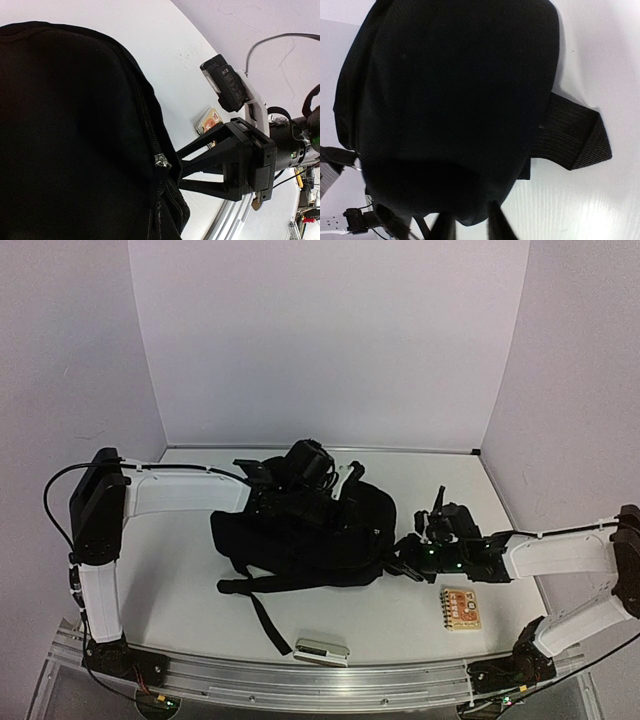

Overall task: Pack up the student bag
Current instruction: Zip the student bag at the center of the board.

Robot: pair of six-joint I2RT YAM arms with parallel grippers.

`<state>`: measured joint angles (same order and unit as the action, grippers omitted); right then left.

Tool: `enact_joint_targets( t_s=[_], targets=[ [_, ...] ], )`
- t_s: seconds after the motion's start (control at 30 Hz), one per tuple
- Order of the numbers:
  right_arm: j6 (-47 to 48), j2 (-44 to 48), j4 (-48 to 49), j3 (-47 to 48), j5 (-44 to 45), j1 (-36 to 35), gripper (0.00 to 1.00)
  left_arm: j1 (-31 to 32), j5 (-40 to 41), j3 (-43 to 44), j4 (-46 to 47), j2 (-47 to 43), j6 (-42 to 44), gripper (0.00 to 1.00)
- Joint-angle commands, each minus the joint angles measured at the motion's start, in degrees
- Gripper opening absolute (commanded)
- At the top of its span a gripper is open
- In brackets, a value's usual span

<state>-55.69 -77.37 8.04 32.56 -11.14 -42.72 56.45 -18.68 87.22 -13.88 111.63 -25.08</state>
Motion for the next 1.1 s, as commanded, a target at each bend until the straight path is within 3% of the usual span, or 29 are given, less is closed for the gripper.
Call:
enact_joint_targets(
  t_s=[0.0,0.17,0.3,0.83,0.93,1.07],
  targets=[
    [1.0,5.0,-6.8,5.2,2.0,0.3,0.56,1.4,-2.3,1.6,2.7,-3.0,2.5,0.00],
    [-1.4,9.9,-14.0,8.6,7.2,0.3,0.57,2.0,-1.3,1.9,2.5,-2.4,2.2,0.00],
    [-2.3,11.0,-14.5,9.9,10.0,0.4,0.42,2.7,-1.8,2.1,3.2,-1.8,2.3,0.00],
    [2.3,-4.3,-13.3,20.1,8.5,2.6,0.30,4.8,-1.6,3.9,3.1,0.2,3.3,0.00],
    [2.6,-5.6,-12.8,20.6,8.7,2.8,0.23,5.0,-1.5,4.2,3.1,0.6,3.4,0.00],
    [2.6,-7.5,-11.8,20.3,7.2,5.2,0.00,5.4,-0.3,4.1,2.2,0.8,4.0,0.00]
  ],
)
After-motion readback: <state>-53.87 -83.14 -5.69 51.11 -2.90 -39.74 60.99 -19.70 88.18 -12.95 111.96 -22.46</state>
